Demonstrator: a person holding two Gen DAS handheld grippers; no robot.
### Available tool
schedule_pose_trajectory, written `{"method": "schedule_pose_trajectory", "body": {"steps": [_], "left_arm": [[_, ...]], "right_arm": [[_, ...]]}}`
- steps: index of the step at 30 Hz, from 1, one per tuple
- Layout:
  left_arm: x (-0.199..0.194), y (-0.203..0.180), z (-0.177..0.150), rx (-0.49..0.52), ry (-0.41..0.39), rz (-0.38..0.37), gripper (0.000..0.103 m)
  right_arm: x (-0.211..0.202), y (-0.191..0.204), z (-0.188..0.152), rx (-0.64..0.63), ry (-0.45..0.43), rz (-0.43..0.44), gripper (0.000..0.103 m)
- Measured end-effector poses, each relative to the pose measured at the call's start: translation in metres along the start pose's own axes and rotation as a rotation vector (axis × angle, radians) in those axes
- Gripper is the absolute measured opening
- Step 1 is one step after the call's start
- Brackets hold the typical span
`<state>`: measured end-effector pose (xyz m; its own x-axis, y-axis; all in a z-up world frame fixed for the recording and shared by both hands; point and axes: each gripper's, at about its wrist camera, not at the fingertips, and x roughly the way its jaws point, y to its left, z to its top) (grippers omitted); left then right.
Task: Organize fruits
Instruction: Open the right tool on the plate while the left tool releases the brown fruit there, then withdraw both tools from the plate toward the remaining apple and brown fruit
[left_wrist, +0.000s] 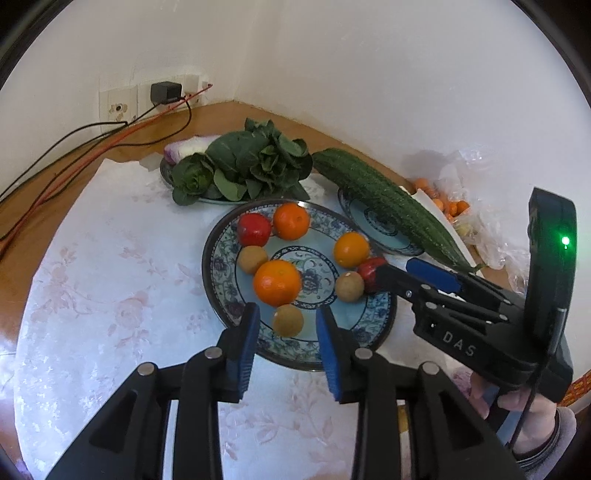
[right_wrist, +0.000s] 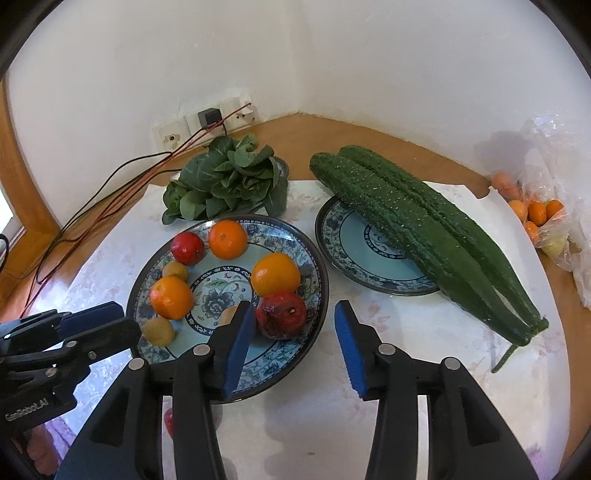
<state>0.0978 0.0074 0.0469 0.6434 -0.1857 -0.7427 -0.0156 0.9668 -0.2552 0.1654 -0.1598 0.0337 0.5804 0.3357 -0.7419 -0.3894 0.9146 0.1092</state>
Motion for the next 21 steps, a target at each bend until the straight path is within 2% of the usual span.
{"method": "schedule_pose_trajectory", "body": {"steps": [9, 21], "left_arm": [[-0.016, 0.0, -0.005, -0.003, -0.004, 0.006, 0.033], [-0.039, -0.005, -0.018, -0.007, -0.012, 0.021, 0.033]], "right_arm": [[-0.028, 0.0, -0.008, 0.019, -0.037, 0.017, 0.049], [-0.064, 0.015, -0.029, -0.015, -0.069, 0.046, 0.051]]}}
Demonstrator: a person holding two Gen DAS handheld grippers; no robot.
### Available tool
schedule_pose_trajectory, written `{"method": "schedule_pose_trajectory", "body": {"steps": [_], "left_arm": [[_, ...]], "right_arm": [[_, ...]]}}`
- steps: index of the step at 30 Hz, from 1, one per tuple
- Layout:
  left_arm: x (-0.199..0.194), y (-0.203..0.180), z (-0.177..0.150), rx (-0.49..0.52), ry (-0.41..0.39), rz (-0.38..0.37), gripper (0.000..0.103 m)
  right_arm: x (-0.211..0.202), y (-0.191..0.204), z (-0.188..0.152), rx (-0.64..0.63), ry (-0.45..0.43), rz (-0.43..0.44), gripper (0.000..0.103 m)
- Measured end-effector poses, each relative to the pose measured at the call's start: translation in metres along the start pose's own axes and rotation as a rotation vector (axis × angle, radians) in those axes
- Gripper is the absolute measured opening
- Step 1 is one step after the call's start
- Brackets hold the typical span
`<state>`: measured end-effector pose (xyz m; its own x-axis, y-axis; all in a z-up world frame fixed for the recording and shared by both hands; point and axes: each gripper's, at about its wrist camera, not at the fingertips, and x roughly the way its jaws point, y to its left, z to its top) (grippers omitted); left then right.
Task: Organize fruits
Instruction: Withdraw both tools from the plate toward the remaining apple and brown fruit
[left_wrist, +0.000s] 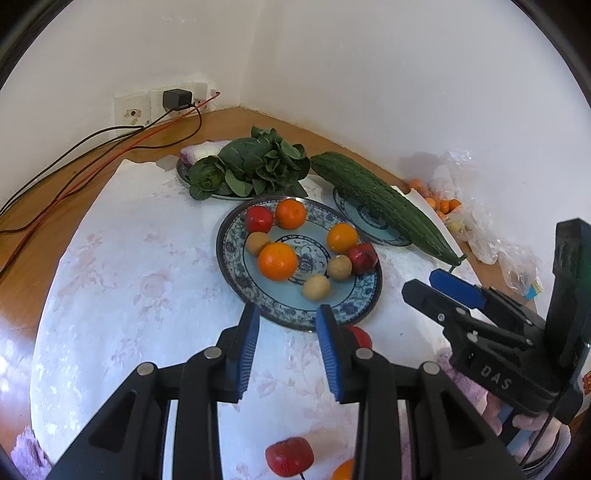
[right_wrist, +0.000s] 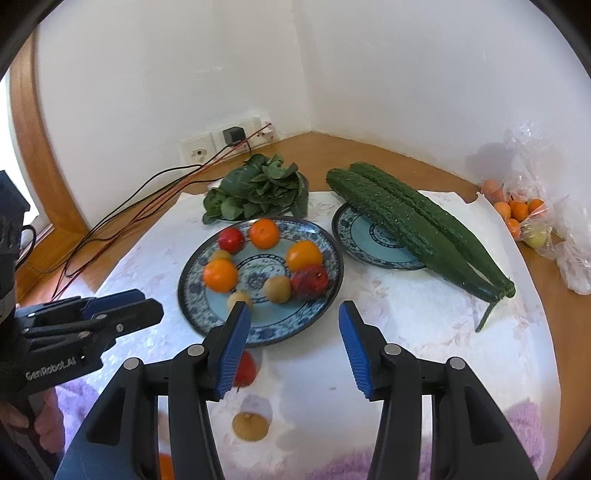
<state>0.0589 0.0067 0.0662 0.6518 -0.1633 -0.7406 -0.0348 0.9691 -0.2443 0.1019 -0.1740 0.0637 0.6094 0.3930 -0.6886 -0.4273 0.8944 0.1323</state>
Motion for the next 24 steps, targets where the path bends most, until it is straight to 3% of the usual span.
{"method": "schedule_pose_trajectory", "body": {"steps": [24], "left_arm": [[-0.026, 0.003, -0.039, -0.018, 0.028, 0.006, 0.033]], "right_arm": [[-0.032, 0.011, -0.042, 0.011, -0.003, 0.037, 0.051]]}}
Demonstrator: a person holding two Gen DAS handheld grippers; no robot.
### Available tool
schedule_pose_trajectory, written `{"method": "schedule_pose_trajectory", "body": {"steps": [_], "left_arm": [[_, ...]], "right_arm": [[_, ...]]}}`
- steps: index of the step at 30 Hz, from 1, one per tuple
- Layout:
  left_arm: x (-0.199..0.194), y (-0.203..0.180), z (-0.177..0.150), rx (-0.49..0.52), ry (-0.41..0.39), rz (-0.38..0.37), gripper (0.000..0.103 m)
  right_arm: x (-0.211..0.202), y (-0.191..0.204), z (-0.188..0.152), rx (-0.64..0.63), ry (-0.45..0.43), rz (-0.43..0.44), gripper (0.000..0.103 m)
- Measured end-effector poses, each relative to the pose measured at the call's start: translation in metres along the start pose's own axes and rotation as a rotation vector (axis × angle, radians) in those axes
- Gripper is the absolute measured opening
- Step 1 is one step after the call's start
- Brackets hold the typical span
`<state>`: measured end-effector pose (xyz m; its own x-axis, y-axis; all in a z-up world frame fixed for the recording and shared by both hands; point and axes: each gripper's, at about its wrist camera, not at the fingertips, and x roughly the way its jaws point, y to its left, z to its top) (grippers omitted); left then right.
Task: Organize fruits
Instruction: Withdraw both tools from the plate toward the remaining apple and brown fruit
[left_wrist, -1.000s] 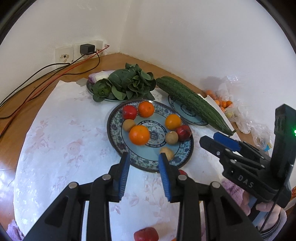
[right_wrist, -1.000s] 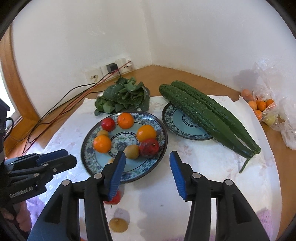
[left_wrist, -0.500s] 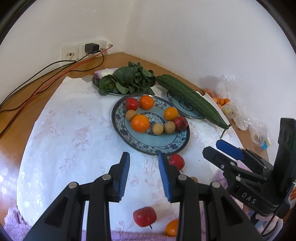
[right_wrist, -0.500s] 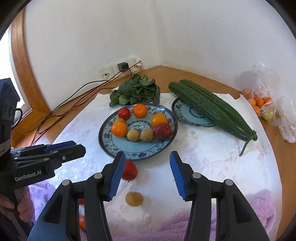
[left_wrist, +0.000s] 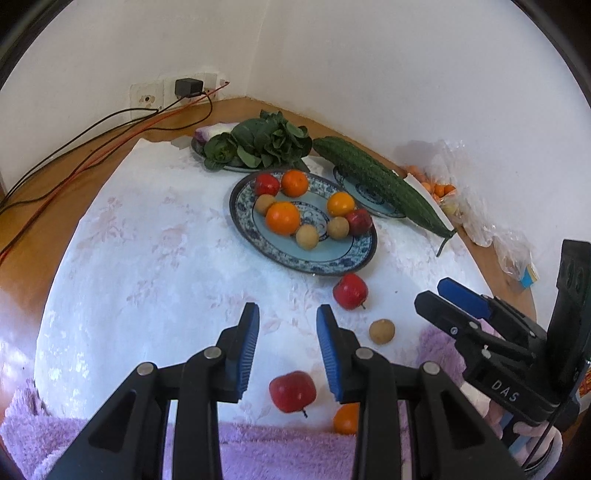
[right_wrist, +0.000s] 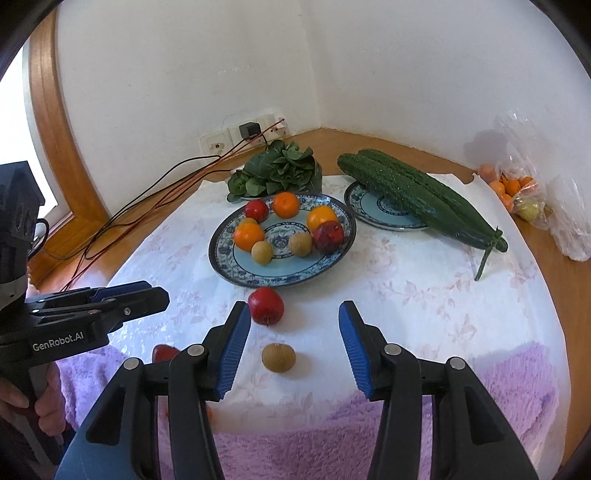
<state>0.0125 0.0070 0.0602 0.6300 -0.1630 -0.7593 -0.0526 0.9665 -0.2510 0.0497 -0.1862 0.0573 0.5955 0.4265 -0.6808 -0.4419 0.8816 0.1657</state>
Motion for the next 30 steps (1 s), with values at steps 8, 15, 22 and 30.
{"method": "schedule_pose_trajectory", "body": {"steps": [8, 15, 22, 30], "left_arm": [[0.003, 0.01, -0.011, -0.022, 0.034, -0.01, 0.033], [0.007, 0.013, -0.015, -0.03, 0.054, -0.017, 0.033], [0.01, 0.009, -0.02, -0.013, 0.065, -0.024, 0.033], [0.021, 0.003, -0.025, 0.001, 0.086, -0.026, 0.033]], "right_arm": [[-0.003, 0.0, -0.011, 0.006, 0.009, 0.005, 0.051], [0.002, 0.004, -0.016, -0.008, 0.033, 0.025, 0.051], [0.009, 0.005, -0.02, -0.015, 0.053, 0.021, 0.051], [0.02, 0.005, -0.026, -0.018, 0.075, 0.018, 0.051]]}}
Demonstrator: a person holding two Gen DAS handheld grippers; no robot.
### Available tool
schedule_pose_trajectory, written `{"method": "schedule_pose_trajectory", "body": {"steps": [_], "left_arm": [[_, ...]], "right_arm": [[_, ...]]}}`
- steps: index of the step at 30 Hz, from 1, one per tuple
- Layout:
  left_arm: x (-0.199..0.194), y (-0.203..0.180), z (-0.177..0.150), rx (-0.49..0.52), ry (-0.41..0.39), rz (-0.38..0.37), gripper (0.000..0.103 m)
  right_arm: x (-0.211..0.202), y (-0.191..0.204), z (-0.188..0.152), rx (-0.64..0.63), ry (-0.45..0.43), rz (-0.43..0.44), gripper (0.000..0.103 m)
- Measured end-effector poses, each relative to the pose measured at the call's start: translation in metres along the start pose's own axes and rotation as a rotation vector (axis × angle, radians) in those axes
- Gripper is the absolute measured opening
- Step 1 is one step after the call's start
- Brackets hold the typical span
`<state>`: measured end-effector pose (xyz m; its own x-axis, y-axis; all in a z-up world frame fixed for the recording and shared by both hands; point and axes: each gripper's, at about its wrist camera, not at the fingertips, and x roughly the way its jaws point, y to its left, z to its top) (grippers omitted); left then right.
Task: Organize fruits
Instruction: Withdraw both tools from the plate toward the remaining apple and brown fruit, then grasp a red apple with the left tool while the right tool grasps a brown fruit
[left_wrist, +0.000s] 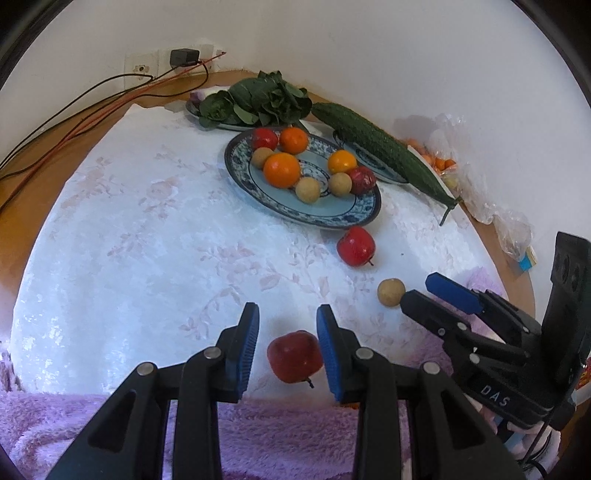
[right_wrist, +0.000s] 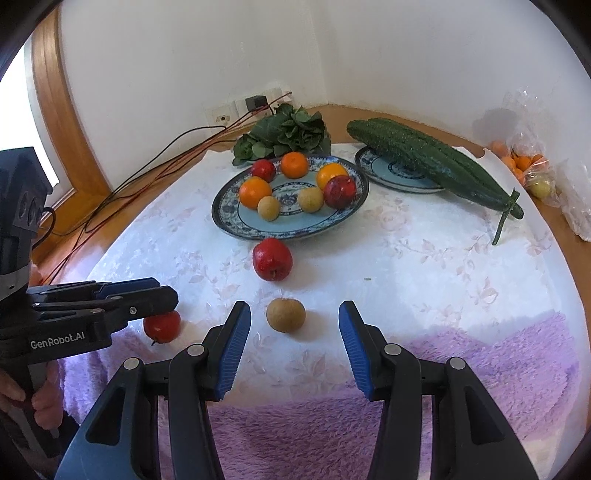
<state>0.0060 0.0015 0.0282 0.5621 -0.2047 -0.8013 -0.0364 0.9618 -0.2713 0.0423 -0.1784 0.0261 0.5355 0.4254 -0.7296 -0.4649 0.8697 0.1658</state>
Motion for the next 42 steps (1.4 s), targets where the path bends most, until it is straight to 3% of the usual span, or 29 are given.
{"method": "schedule_pose_trajectory", "body": {"steps": [13, 23, 27, 35, 42], "left_arm": [[0.005, -0.007, -0.014, 0.041, 0.032, -0.001, 0.038], [0.004, -0.013, -0.019, 0.083, 0.004, 0.022, 0.038], [0.004, -0.013, -0.019, 0.084, 0.005, 0.002, 0.032], [0.004, -0.013, -0.019, 0.084, 0.001, 0.0, 0.032], [-0.001, -0.009, -0.013, 0.065, -0.018, -0.005, 0.032]], "right_arm": [[0.015, 0.002, -0.005, -0.02, 0.023, -0.004, 0.051], [0.02, 0.001, -0.005, -0.005, 0.046, 0.003, 0.051], [0.022, 0.003, -0.004, -0.01, 0.052, 0.0, 0.051], [0.023, 0.006, -0.003, -0.023, 0.06, 0.011, 0.027], [0.02, 0.007, -0.002, -0.025, 0.045, 0.024, 0.027]]}}
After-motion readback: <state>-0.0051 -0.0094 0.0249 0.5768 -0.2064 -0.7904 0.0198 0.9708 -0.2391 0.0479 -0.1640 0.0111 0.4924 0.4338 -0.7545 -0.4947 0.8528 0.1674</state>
